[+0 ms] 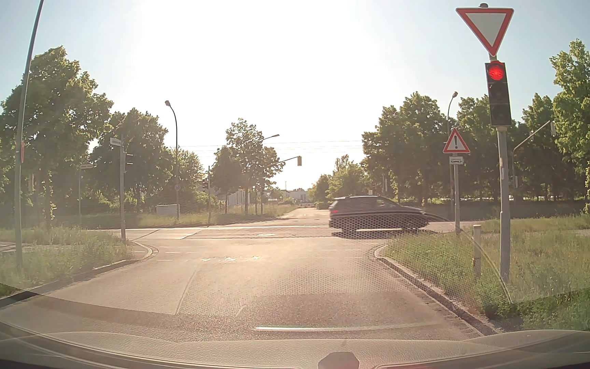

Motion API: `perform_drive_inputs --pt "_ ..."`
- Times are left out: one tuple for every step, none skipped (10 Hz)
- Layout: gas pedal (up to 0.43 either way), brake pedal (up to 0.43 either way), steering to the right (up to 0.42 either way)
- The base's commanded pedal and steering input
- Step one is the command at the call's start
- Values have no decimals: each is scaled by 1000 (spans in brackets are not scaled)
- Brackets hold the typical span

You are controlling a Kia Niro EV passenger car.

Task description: Follow the waypoints while adhering to traffic rules and regulations

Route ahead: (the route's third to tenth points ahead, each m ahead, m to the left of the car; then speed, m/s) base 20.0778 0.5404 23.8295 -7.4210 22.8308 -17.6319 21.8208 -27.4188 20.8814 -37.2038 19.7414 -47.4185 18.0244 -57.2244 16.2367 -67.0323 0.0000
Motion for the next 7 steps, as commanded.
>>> perform_drive_inputs --pt "0 280 -16" --pt "0 280 -16" --pt "0 280 -16" --pt "0 280 -16" --pt "0 280 -16" --pt "0 280 -16" --pt "0 280 -16"
